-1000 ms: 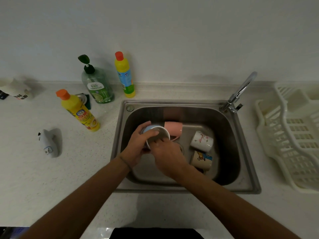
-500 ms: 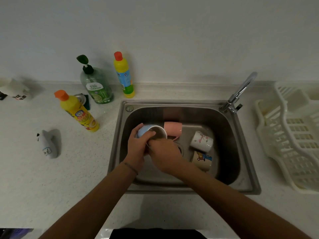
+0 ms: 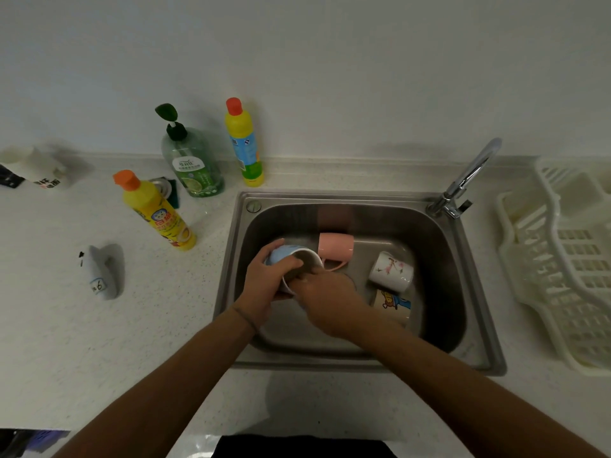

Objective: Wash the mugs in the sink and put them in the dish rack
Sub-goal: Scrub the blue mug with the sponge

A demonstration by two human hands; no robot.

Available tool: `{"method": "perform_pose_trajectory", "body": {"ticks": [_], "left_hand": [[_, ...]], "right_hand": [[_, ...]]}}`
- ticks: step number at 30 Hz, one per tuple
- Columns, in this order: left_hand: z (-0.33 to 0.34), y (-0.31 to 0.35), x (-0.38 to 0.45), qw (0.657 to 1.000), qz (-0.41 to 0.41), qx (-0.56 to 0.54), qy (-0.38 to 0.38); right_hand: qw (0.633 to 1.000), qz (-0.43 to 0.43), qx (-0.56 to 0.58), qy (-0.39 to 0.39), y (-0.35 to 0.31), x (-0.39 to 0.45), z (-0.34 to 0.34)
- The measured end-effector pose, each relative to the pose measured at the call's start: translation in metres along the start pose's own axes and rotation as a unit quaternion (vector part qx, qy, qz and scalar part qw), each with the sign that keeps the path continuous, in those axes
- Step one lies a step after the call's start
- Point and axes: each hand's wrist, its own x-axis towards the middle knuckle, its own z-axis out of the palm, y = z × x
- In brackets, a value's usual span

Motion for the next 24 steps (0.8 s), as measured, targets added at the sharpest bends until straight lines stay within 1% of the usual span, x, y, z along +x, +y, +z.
{"method": "perform_pose_trajectory", "body": {"ticks": [1,2,5,6,7,9,11,13,15,17,20,21,22,24], "left_hand": [[0.000,-0.001,0.000,1.000,0.000,-0.005,0.004],[0.003,-0.002,0.000,1.000,0.005,-0.012,0.009],[0.013,-0.004,-0.005,0.999,0.023,-0.019,0.027],[0.014,-0.004,-0.006,0.999,0.019,-0.012,0.028],[0.012,-0.003,-0.005,1.000,0.009,0.000,0.024],[0.007,0.001,-0.003,0.999,-0.022,0.031,0.000],[0.005,0.007,0.000,0.997,-0.046,0.051,-0.037],[0.006,0.013,0.001,0.995,-0.033,0.066,-0.060],[0.011,0.012,-0.002,0.995,0.002,0.073,-0.062],[0.019,0.007,-0.008,0.998,0.026,0.035,-0.037],[0.036,-0.005,-0.019,0.996,0.012,-0.079,0.042],[0.039,-0.008,-0.021,0.992,0.003,-0.110,0.059],[0.038,-0.010,-0.023,0.990,-0.007,-0.126,0.065],[0.028,-0.014,-0.023,0.991,-0.011,-0.122,0.050]], "right_hand": [[1.000,-0.011,-0.021,0.013,0.004,-0.003,0.000],[0.999,-0.003,-0.014,0.029,0.003,-0.003,0.003],[0.992,0.067,0.095,0.049,-0.009,0.003,0.014],[0.988,0.075,0.125,0.047,-0.009,0.004,0.014],[0.989,0.065,0.125,0.042,-0.006,0.002,0.012],[0.998,0.027,0.052,0.038,0.006,-0.003,0.007],[0.998,0.002,-0.008,0.061,0.009,-0.006,0.003],[0.997,0.008,-0.013,0.074,0.005,-0.005,0.002],[0.992,0.028,0.023,0.120,0.003,-0.004,0.003],[0.983,0.056,0.057,0.168,0.000,-0.005,0.001],[0.969,0.089,0.088,0.211,-0.014,-0.003,0.004],[0.970,0.096,0.102,0.200,-0.018,-0.002,0.005],[0.973,0.101,0.120,0.169,-0.019,-0.002,0.006],[0.984,0.078,0.150,0.053,-0.013,-0.006,0.002]]}}
